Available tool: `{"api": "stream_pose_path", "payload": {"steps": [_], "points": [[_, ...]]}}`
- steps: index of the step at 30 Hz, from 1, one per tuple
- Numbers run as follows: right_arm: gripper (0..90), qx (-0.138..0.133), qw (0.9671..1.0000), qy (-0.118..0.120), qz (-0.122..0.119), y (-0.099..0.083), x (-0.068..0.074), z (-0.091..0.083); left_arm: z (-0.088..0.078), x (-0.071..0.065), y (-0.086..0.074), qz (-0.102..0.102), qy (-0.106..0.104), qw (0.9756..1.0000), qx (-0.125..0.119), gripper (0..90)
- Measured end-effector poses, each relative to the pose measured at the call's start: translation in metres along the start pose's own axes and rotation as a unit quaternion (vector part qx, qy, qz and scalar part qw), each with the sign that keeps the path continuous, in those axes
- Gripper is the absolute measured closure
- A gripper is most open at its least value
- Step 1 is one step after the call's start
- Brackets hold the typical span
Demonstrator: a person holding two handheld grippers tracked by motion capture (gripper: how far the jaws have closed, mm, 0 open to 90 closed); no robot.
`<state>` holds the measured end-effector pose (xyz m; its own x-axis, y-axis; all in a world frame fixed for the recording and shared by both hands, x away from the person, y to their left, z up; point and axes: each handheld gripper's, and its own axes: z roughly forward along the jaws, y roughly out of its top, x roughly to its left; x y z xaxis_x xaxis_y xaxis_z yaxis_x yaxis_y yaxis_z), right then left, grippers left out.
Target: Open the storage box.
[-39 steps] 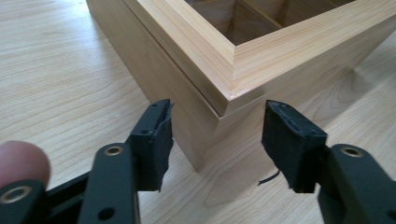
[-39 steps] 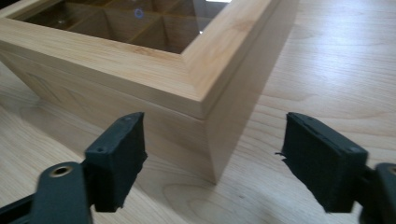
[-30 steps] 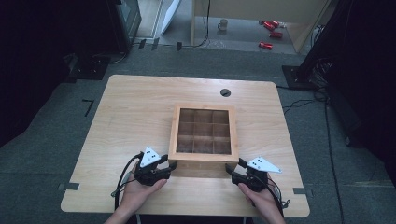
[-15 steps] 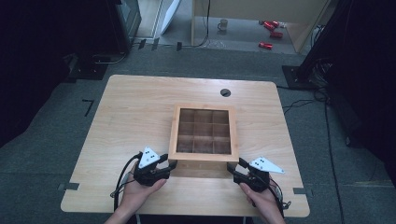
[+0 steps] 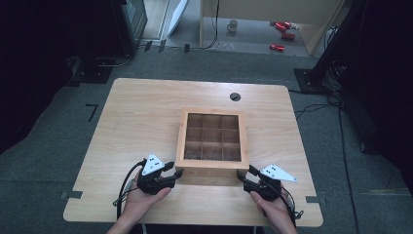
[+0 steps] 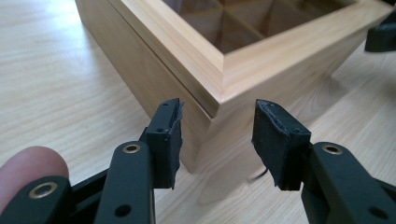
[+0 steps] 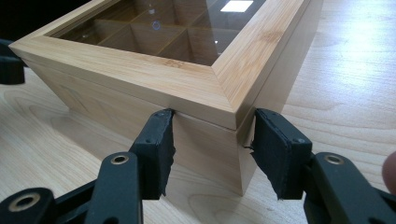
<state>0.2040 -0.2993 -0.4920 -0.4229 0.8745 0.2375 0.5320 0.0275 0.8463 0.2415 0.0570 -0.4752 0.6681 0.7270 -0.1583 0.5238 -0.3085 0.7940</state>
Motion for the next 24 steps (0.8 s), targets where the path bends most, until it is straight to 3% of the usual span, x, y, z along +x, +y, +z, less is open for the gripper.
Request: {"api": "stream_pose_path", "payload": {"steps": [3, 8, 24], "points": [[49.8, -0.001, 1.0, 0.0, 0.0, -0.0003, -0.0001, -0.0002, 0.0043, -0.0019, -0.0006, 0.002, 0.005, 0.9999, 0.012, 53.6], [49.5, -0.001, 1.0, 0.003, 0.002, -0.0012, -0.001, 0.0001, 0.003, 0.0013, 0.0011, -0.014, -0.001, 0.9999, 0.004, 57.2], [48.7, 0.012, 0.9999, 0.0, 0.002, -0.006, -0.0019, 0.0047, 0.0002, 0.0041, 0.003, -0.018, -0.01, 0.9998, 0.006, 61.1]]}}
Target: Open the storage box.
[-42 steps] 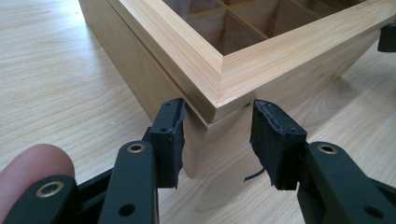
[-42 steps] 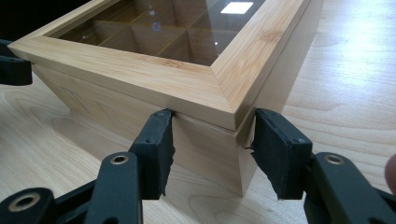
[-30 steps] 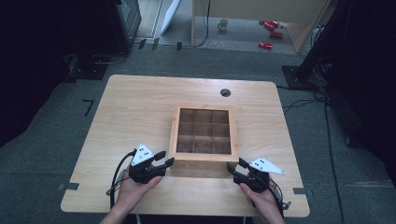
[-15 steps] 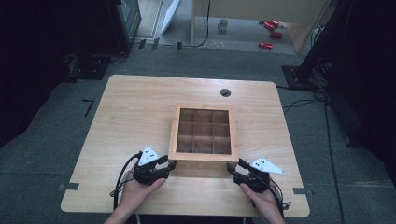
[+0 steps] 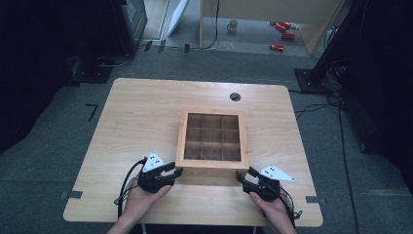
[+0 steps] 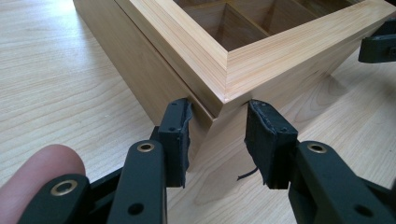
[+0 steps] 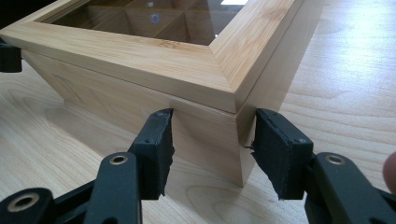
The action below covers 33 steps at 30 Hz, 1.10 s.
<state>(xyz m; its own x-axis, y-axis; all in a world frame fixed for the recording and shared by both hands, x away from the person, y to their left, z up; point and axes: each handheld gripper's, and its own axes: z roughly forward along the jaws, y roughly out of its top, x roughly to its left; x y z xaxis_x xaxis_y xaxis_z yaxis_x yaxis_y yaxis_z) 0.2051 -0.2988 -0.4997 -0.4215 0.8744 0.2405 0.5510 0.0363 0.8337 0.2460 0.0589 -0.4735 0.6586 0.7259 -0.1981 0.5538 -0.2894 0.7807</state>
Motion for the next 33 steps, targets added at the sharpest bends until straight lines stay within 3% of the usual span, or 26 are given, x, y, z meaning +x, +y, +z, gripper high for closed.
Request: {"api": "stream_pose_path", "payload": {"steps": [11, 26, 33], "points": [[49.1, -0.007, 1.0, 0.004, 0.002, 0.0008, -0.0006, -0.0016, -0.0007, 0.0007, 0.0002, 0.003, 0.0, 1.0, -0.002, 62.0], [56.2, -0.026, 0.9996, 0.011, 0.006, 0.0037, -0.0027, -0.0082, -0.0015, 0.0004, 0.001, 0.002, -0.001, 1.0, -0.005, 62.0], [57.5, -0.031, 0.9995, 0.003, -0.004, 0.0047, -0.0008, -0.0095, -0.002, 0.0011, 0.0014, 0.0, -0.003, 1.0, -0.008, 62.0]]}}
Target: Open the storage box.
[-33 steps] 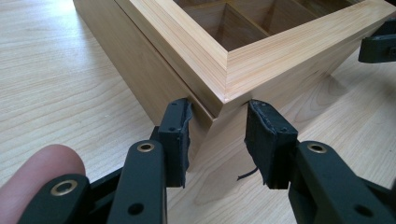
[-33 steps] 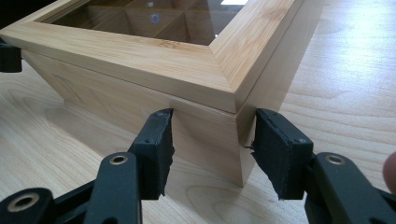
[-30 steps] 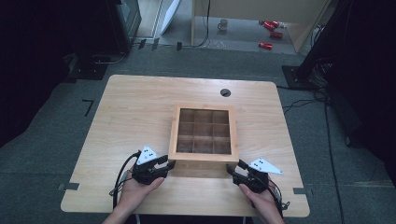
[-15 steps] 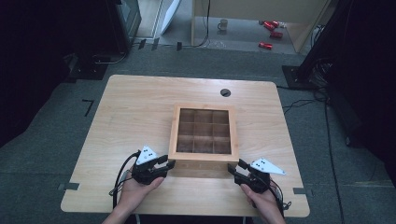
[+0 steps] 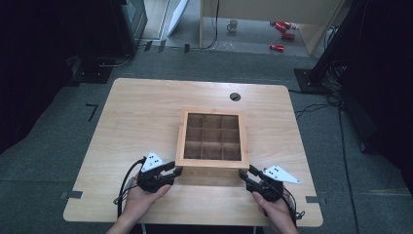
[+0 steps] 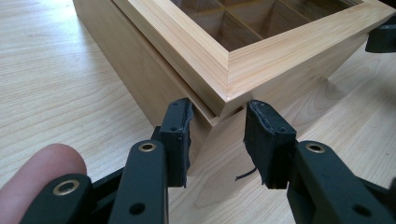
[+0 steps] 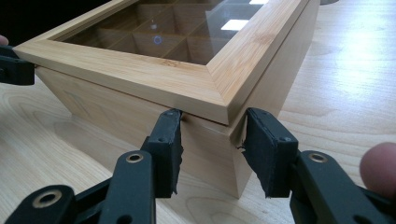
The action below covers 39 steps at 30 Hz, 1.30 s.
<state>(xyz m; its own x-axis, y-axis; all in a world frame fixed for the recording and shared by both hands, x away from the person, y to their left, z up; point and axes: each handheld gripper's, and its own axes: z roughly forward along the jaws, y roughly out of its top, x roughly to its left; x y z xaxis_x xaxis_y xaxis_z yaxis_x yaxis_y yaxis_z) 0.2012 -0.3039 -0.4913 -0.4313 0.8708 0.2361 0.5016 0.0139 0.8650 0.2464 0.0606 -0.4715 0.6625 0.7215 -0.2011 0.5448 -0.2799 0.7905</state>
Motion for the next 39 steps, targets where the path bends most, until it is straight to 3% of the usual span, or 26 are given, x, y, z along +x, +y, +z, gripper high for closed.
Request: {"api": "stream_pose_path", "payload": {"steps": [5, 13, 20, 22, 23, 27, 28, 29, 30, 31, 34, 35, 39], "points": [[57.6, 0.0, 1.0, -0.002, -0.002, 0.001, 0.001, 0.0, 0.001, 0.0, -0.002, 0.007, -0.001, 1.0, 0.006, 59.8], [57.8, -0.012, 0.9999, -0.002, -0.009, 0.007, 0.003, -0.004, 0.002, 0.004, -0.011, 0.018, 0.021, 0.9995, 0.014, 54.3], [54.3, -0.021, 0.9996, -0.004, -0.019, 0.018, 0.004, -0.008, -0.004, 0.018, -0.027, 0.028, 0.046, 0.9973, 0.049, 25.8], [53.7, -0.024, 0.9995, -0.006, -0.02, 0.021, 0.004, -0.009, -0.007, 0.024, -0.032, 0.035, 0.06, 0.9955, 0.064, 22.7], [52.1, -0.026, 0.9994, -0.007, -0.023, 0.024, 0.005, -0.009, -0.01, 0.032, -0.039, 0.032, 0.077, 0.9938, 0.073, 18.6], [50.0, -0.025, 0.9993, -0.007, -0.026, 0.028, 0.004, -0.01, -0.016, 0.049, -0.05, 0.007, 0.102, 0.991, 0.086, 17.7], [49.0, -0.026, 0.9991, -0.008, -0.031, 0.03, 0.004, -0.011, -0.023, 0.057, -0.053, -0.006, 0.112, 0.9903, 0.082, 17.7], [49.0, -0.026, 0.9991, -0.008, -0.031, 0.03, 0.004, -0.011, -0.023, 0.057, -0.053, -0.006, 0.112, 0.9903, 0.082, 17.7], [46.8, -0.025, 0.9989, -0.011, -0.037, 0.034, 0.004, -0.012, -0.028, 0.064, -0.055, -0.007, 0.13, 0.9881, 0.083, 17.8], [46.8, -0.025, 0.9989, -0.011, -0.037, 0.034, 0.004, -0.012, -0.028, 0.064, -0.055, -0.007, 0.13, 0.9881, 0.083, 17.8], [43.3, -0.028, 0.9987, -0.015, -0.039, 0.04, 0.004, -0.013, -0.036, 0.073, -0.059, -0.008, 0.15, 0.9851, 0.084, 17.8], [42.7, -0.029, 0.9986, -0.019, -0.04, 0.044, 0.003, -0.013, -0.04, 0.079, -0.063, -0.005, 0.168, 0.9822, 0.083, 17.8], [41.7, -0.036, 0.9983, -0.021, -0.04, 0.053, 0.001, -0.013, -0.05, 0.091, -0.068, -0.019, 0.184, 0.9801, 0.072, 17.4]]}}
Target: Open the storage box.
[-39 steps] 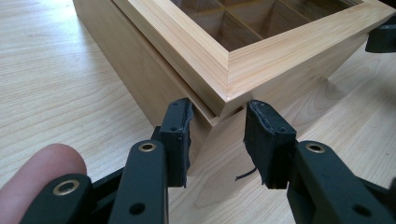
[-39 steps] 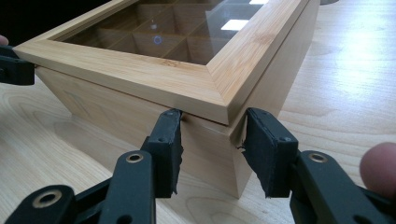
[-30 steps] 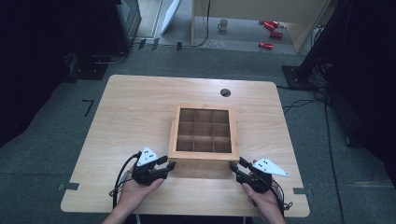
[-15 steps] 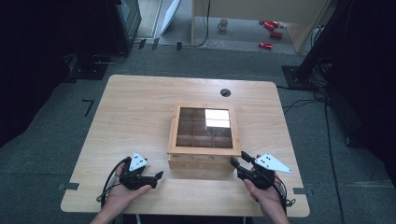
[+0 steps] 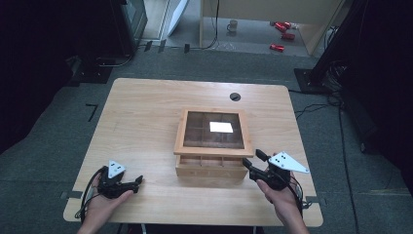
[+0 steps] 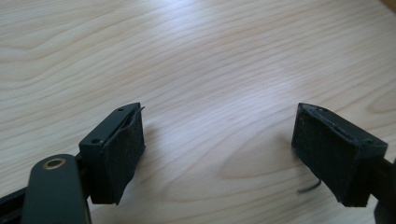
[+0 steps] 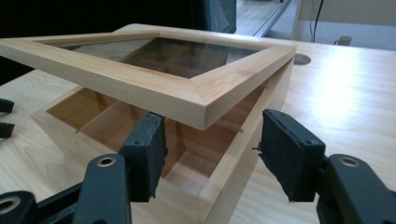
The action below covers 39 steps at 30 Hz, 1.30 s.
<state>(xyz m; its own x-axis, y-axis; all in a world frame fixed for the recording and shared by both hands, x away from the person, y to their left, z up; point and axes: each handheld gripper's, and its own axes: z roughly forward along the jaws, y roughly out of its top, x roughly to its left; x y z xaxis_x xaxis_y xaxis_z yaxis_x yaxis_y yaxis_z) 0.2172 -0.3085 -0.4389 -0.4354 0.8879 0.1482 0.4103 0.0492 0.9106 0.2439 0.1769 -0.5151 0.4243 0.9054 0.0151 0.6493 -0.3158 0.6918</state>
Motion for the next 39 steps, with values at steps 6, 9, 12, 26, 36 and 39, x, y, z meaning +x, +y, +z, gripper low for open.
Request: {"api": "stream_pose_path", "payload": {"steps": [6, 9, 12, 26, 36, 39], "points": [[40.0, -0.013, 0.9999, -0.007, -0.004, 0.013, -0.004, 0.002, -0.001, 0.01, -0.004, -0.006, 0.004, 0.9999, -0.013, 16.2], [39.6, -0.024, 0.9997, -0.008, -0.007, 0.021, -0.006, 0.003, -0.001, 0.01, -0.005, -0.007, 0.005, 0.9999, -0.012, 16.1], [39.6, -0.031, 0.9993, -0.012, -0.014, 0.03, -0.008, 0.006, -0.001, 0.01, -0.005, -0.007, 0.005, 0.9999, -0.013, 16.2], [40.3, -0.047, 0.9978, -0.022, -0.042, 0.06, -0.015, 0.025, -0.001, 0.01, -0.005, -0.012, 0.004, 0.9998, -0.016, 16.2], [46.5, -0.058, 0.9968, -0.008, -0.054, 0.076, -0.022, 0.039, -0.001, 0.011, -0.005, -0.012, 0.002, 0.9998, -0.016, 16.2], [47.3, -0.053, 0.9965, -0.006, -0.065, 0.078, -0.022, 0.046, -0.001, 0.011, -0.005, -0.013, 0.002, 0.9998, -0.016, 16.3]]}}
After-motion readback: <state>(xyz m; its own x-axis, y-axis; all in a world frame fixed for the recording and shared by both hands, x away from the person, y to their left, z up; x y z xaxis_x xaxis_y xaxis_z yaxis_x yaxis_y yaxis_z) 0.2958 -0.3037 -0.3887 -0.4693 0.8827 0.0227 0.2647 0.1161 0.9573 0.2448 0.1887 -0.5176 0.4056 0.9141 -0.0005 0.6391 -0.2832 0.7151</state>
